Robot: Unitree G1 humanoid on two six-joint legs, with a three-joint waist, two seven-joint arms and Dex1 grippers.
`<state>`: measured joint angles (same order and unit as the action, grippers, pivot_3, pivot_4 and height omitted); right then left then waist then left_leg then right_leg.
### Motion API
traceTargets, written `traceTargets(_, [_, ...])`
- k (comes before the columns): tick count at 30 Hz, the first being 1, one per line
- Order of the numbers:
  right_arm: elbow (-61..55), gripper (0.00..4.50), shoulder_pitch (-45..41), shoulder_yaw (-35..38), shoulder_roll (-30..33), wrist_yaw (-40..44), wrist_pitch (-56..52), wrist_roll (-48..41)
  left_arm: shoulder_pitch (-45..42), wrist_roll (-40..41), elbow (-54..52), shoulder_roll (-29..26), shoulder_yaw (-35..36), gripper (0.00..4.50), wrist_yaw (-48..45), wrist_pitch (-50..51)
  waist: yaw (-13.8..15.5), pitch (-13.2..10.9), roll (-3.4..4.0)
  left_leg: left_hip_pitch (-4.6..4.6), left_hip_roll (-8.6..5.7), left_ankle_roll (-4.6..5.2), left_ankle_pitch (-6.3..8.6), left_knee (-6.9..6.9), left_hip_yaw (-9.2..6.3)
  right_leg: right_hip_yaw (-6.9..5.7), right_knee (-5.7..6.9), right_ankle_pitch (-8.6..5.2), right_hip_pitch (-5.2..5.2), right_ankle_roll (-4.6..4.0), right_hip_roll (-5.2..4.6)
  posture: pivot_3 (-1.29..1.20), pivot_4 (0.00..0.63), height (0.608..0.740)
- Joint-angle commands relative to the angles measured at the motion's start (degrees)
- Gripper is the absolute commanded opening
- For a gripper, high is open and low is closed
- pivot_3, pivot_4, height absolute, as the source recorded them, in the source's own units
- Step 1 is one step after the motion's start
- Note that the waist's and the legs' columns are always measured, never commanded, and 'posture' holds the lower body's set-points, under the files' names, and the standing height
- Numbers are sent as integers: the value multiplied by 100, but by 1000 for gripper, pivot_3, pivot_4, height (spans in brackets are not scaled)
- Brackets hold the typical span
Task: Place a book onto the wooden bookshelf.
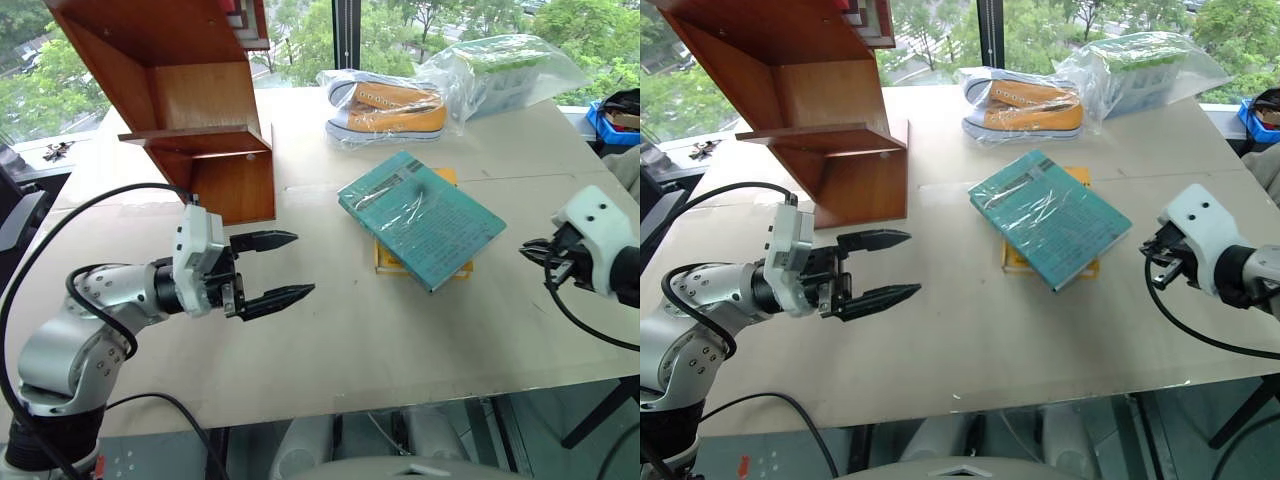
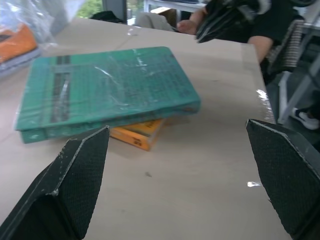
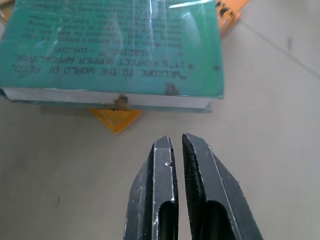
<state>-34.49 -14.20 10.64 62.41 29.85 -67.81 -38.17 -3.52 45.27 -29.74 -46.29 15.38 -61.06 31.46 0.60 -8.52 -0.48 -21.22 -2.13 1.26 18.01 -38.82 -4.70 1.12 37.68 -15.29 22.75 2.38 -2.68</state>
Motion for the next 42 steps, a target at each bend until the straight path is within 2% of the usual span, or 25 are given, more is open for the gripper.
traceTargets(1, [275, 50, -402, -553, -127, -148, -66, 317, 84, 303, -371, -88, 217, 4500, 33, 62, 14, 0, 0, -2, 0, 0, 0, 0, -1, -2, -1, 0, 0, 0, -1, 0, 150, 740])
traceTargets(12, [1625, 50, -1525, -1871, -663, 161, 633, 1327, 345, 698, -749, -147, 420, 4500, 321, 207, -31, -3, 4, -6, -1, 0, 0, 0, -2, -3, -2, 0, 5, 0, -1, 0, 150, 740])
traceTargets(23, [3222, 50, -2685, -2819, -1270, 819, 1880, 2546, 856, 566, -775, 78, 600, 4500, 890, 65, -144, -6, 8, -10, -2, 0, 0, 2, -1, 0, -2, 0, 12, 0, -1, 0, 150, 740])
traceTargets(27, [3567, 50, -2894, -2885, -1516, 1006, 2155, 2806, 943, 152, -843, 212, 486, 4500, 1210, -151, -139, -6, 8, -21, -2, -2, -1, 6, 0, 2, 4, 1, 32, -1, 0, 0, 150, 740])
traceTargets(30, [3562, 50, -2789, -2757, -1466, 1102, 2219, 2931, 889, 112, -866, 388, 383, 4500, 1732, 62, -118, -5, 8, -69, -4, -3, -2, -6, -1, 2, 16, 2, 75, -1, -2, 0, 150, 740])
traceTargets(32, [3181, 50, -2452, -2399, -1192, 1175, 2215, 2871, 736, 471, -854, 525, 300, 4500, 2280, 544, -69, -5, 8, -80, -6, -3, -2, -8, -4, -3, 15, 2, 85, 0, -6, 0, 150, 740])
traceTargets(33, [2894, 50, -2201, -2090, -1023, 1257, 2167, 2737, 621, 1000, -805, 631, 283, 4500, 2663, 901, -39, -5, 8, -84, -10, -3, -1, -8, -10, -9, 13, 2, 86, 0, -10, 0, 150, 740])
traceTargets(36, [1378, 704, -756, -582, -693, 2143, 2682, 1763, 214, 2366, -392, 963, 185, 4500, 4076, 1854, 121, -5, 18, -105, -16, -1, -1, -13, -22, -19, 8, 2, 92, 1, -19, 0, 150, 740])
traceTargets(39, [151, 2129, 578, 1073, -827, 2613, 2197, 661, -109, 3388, 128, 1381, -23, 4500, 5059, 2207, 77, -2, 17, -120, -18, 0, 0, -34, -46, -28, 22, -4, 94, 11, -15, 0, 150, 740])
traceTargets(40, [-111, 2730, 932, 1479, -882, 2661, 2151, 474, -195, 3672, 319, 1493, -100, 4500, 5336, 2293, 51, 1, 10, -119, -20, 0, 0, -34, -44, -25, 21, -4, 93, 11, -16, 0, 150, 740])
traceTargets(41, [-297, 2989, 1171, 1767, -938, 2661, 2132, 314, -269, 3937, 483, 1567, -159, 4500, 5571, 2357, 31, 3, 5, -110, -21, 0, 0, -43, -40, -21, 27, -3, 86, 11, -15, 0, 150, 740])
traceTargets(42, [-516, 3510, 1446, 2126, -1036, 2679, 2084, 94, -374, 4154, 755, 1702, -260, 4500, 5901, 2423, 17, 3, 4, -97, -23, 1, 0, -45, -37, -15, 27, -2, 75, 11, -17, 0, 150, 740])
